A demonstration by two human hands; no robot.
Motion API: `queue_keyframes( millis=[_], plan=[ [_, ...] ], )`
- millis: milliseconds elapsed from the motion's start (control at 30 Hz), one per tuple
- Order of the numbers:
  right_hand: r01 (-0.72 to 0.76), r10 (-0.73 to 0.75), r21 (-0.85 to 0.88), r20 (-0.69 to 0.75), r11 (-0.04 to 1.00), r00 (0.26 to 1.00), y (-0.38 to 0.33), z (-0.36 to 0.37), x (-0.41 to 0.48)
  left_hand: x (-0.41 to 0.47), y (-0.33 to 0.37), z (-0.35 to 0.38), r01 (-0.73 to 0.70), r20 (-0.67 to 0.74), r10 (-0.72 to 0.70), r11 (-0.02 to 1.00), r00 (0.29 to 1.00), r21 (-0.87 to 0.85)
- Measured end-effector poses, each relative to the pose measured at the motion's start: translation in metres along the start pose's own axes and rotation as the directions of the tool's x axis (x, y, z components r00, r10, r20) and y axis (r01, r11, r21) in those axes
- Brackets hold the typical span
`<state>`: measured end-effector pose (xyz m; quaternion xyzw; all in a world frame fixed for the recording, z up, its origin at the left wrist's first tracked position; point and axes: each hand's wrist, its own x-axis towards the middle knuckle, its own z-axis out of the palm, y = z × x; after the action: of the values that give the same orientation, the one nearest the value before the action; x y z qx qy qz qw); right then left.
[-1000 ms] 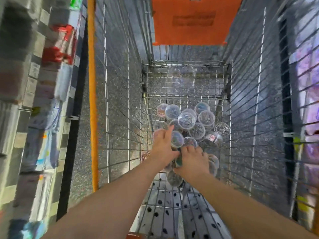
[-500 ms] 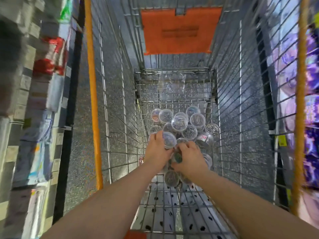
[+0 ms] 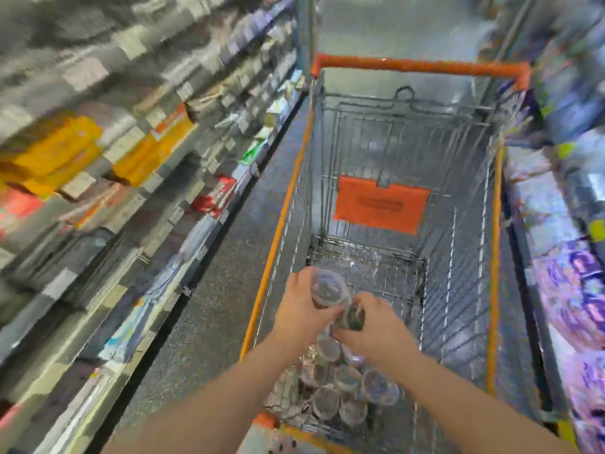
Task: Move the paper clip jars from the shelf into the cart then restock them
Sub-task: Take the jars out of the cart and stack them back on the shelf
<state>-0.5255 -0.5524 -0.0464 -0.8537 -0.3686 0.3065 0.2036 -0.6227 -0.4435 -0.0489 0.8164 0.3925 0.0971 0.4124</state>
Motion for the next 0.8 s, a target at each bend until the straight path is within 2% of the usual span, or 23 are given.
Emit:
queue_keyframes(
  millis=[100,200,367,433,600,800],
  plan=[
    [0.133,-0.134,-0.069,-0.002,0.989,0.991,-0.024,-0.033,-0.021,-0.028,0.025,-0.029,-0.065,-0.136,0.053,0.994,0.989,-0.089],
    [0.303,-0.309,-0.141,-0.019,0.942,0.951,-0.066,-0.073,-0.038,-0.055,0.047,-0.071,-0.136,-0.276,0.092,0.98,0.957,-0.144],
    [0.504,-0.52,-0.239,-0.006,0.83,0.854,-0.164,-0.119,-0.064,-0.087,0.065,-0.162,-0.232,-0.493,0.152,0.967,0.857,-0.105],
    [0.568,-0.591,-0.259,-0.011,0.781,0.807,-0.203,-0.126,-0.074,-0.1,0.065,-0.201,-0.229,-0.57,0.168,0.973,0.804,-0.036],
    [0.734,-0.765,-0.279,-0.001,0.619,0.645,-0.312,-0.114,-0.1,-0.142,0.045,-0.307,-0.146,-0.687,0.111,0.989,0.719,0.007],
    [0.853,-0.881,-0.274,0.035,0.445,0.471,-0.46,-0.056,-0.137,-0.219,-0.006,-0.453,-0.103,-0.774,0.017,0.993,0.633,-0.062]
  ],
)
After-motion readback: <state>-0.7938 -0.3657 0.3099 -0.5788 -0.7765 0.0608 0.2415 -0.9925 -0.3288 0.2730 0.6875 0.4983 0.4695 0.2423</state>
